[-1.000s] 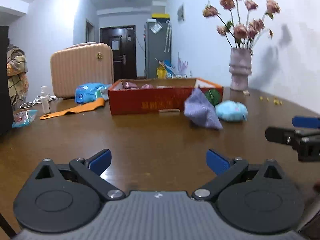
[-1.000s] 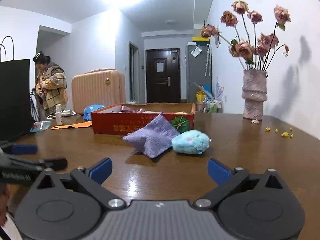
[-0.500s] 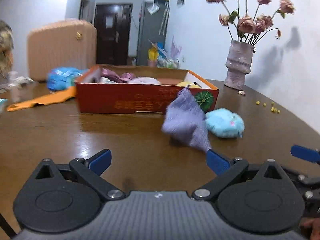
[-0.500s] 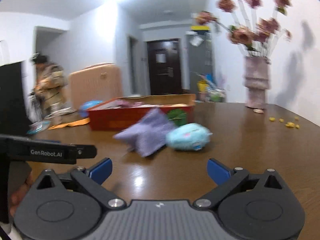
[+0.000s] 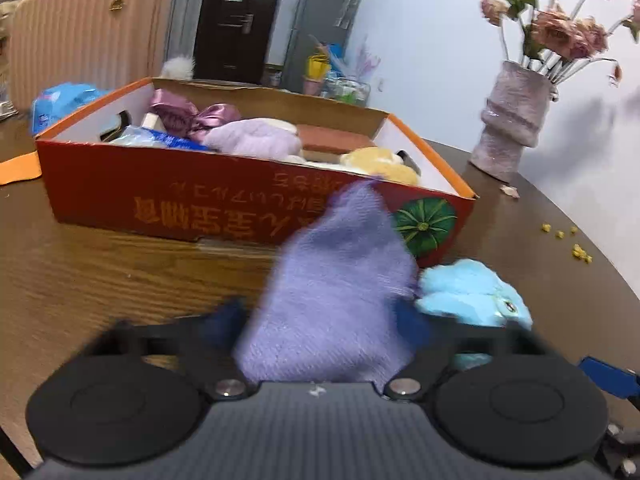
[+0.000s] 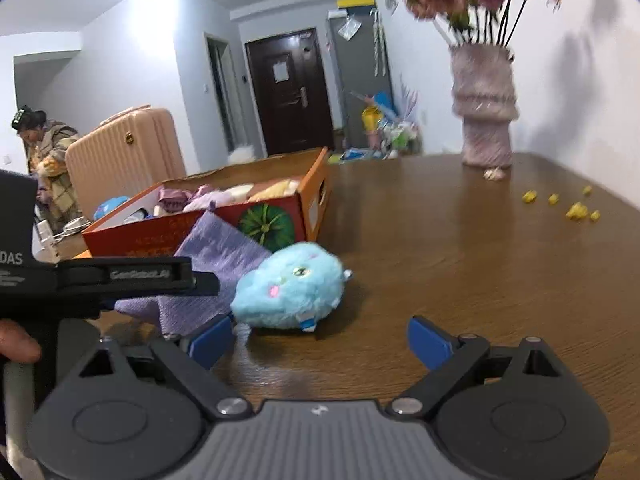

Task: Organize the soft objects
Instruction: 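Grasp the lavender cloth drawstring bag with the left tool, then grasp the lavender bag with the right tool while the left tool holds it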

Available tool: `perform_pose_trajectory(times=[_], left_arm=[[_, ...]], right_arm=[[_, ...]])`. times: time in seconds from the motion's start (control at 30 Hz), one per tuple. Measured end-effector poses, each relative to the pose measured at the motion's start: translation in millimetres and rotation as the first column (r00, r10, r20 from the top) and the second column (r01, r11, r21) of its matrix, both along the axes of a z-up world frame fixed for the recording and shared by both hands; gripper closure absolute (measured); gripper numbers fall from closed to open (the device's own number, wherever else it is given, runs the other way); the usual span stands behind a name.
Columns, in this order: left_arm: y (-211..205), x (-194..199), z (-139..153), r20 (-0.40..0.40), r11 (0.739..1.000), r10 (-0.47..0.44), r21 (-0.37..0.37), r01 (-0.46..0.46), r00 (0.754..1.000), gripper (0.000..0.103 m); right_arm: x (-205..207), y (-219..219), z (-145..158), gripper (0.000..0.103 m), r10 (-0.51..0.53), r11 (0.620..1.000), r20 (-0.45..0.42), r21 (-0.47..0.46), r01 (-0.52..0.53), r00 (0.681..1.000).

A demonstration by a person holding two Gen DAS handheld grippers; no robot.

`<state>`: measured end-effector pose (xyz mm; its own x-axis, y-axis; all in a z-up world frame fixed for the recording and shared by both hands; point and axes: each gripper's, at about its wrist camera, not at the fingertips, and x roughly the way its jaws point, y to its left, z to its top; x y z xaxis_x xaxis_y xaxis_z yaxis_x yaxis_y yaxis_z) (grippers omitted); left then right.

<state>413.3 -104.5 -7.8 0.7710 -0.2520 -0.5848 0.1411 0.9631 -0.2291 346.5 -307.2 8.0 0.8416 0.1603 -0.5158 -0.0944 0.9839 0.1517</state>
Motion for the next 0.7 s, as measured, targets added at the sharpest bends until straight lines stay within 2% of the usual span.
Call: perform_pose_trajectory(times=[0.07, 0.1, 0.23, 0.33, 0.37, 0.4, 0.43, 0.53, 0.57, 0.6, 0.7], left_arm=[[5.5, -2.0, 1.4, -0.018, 0.999, -0.024, -0.024, 0.023, 1.000, 0.062], [8.3, -4.8, 2.9, -0.027, 0.999, -0.028, -0.029, 0.027, 0.999, 0.064], [25.2, -34.9, 8.5, -0.036, 0.997, -0.071, -0.042, 0.069, 0.997, 0.065], [48.8, -68.6, 11.6, -0.047, 0.974, -0.197, -0.127, 0.189, 0.979, 0.064], [60.8, -80.9, 12.8, -0.039, 0.970, -0.213, -0.129, 0.207, 0.976, 0.063], [71.1, -89.5, 14.1, -0.027, 0.973, -0.205, -0.112, 0.200, 0.978, 0.055], [83.6, -96.6, 15.7, -0.009, 0.984, -0.162, -0.082, 0.161, 0.987, 0.042], [113.9, -106.3, 21.0, 0.034, 0.999, -0.026, -0.025, 0.027, 0.999, 0.030], [120.5, -109.3, 23.6, 0.044, 0.999, -0.002, -0.032, 0.004, 0.999, 0.028], [127.3, -113.9, 27.0, 0.057, 0.998, 0.024, -0.051, -0.021, 0.998, 0.020], [143.5, -125.5, 31.9, 0.066, 0.988, 0.116, -0.106, -0.109, 0.991, 0.018]], right_arm=[[3.1, -0.4, -0.1, 0.008, 0.003, 1.000, -0.008, 0.015, -0.003, 1.000], [4.4, -0.1, 0.5, 0.008, 0.004, 1.000, -0.014, 0.014, -0.004, 1.000], [3.1, 1.8, -1.9, 0.008, 0.013, 1.000, -0.036, 0.028, -0.012, 0.999], [-0.3, 1.6, -3.6, 0.008, 0.017, 0.999, -0.047, 0.050, -0.014, 0.999], [-2.4, 2.5, -3.2, 0.008, 0.020, 0.999, -0.043, 0.050, -0.017, 0.999], [-5.2, 4.7, -2.3, 0.008, 0.026, 0.999, -0.035, 0.040, -0.024, 0.999], [-8.8, 8.7, -1.1, 0.008, 0.029, 0.999, -0.022, 0.024, -0.029, 0.999], [-19.5, 24.3, 4.3, 0.008, 0.054, 0.998, 0.027, 0.026, -0.055, 0.998], [-20.5, 30.5, 6.4, 0.008, 0.080, 0.995, 0.029, 0.054, -0.082, 0.996], [-20.4, 38.6, 9.1, 0.009, 0.117, 0.990, 0.032, 0.081, -0.119, 0.993], [-19.1, 70.3, 18.0, 0.009, 0.228, 0.971, 0.059, 0.064, -0.231, 0.972]])
